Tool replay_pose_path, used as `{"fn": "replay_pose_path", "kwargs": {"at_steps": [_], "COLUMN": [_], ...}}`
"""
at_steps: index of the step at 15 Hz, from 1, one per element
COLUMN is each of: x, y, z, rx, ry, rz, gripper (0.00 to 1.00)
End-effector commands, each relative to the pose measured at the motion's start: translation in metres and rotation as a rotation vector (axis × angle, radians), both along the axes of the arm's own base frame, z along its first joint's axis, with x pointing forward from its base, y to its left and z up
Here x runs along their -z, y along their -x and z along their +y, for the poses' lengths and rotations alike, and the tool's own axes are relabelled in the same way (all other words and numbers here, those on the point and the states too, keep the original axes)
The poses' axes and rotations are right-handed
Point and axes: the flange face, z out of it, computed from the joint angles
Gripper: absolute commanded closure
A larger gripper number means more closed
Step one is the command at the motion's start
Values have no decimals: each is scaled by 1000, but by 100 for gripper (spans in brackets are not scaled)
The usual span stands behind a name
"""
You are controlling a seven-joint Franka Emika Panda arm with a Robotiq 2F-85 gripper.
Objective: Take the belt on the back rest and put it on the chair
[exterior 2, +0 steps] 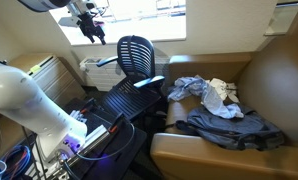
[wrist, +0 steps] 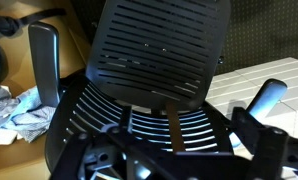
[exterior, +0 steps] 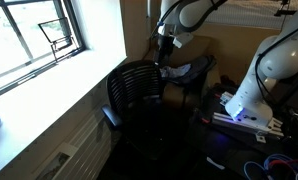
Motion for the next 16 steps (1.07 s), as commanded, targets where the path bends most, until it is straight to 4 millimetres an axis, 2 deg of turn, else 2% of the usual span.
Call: {"fn": "replay_pose_path", "kwargs": {"at_steps": [1,2,3,4,8,9,10,12,13,14,15,16], "x": [-2,8,33,50,80,84,67,70,78,78,66,71], "y": [-1,-7,-26,-36,-55,-66,-80,-115,-130,-135,-110,-121], "z": [-2,3,11,22,77,90,100,124,128,132,123,127], "rx": [6,-2,21,25,-22,-20,-33,-24,2,49,14,29], "ry": [-4,9,29,32,87,91,115,139,170,186,150,160], "rz": [-1,0,-37,-71,-190,-228,-308,-414,-447,-414,-415,-412], "gripper": [0,0,0,0,0,0,0,0,0,0,0,0]}}
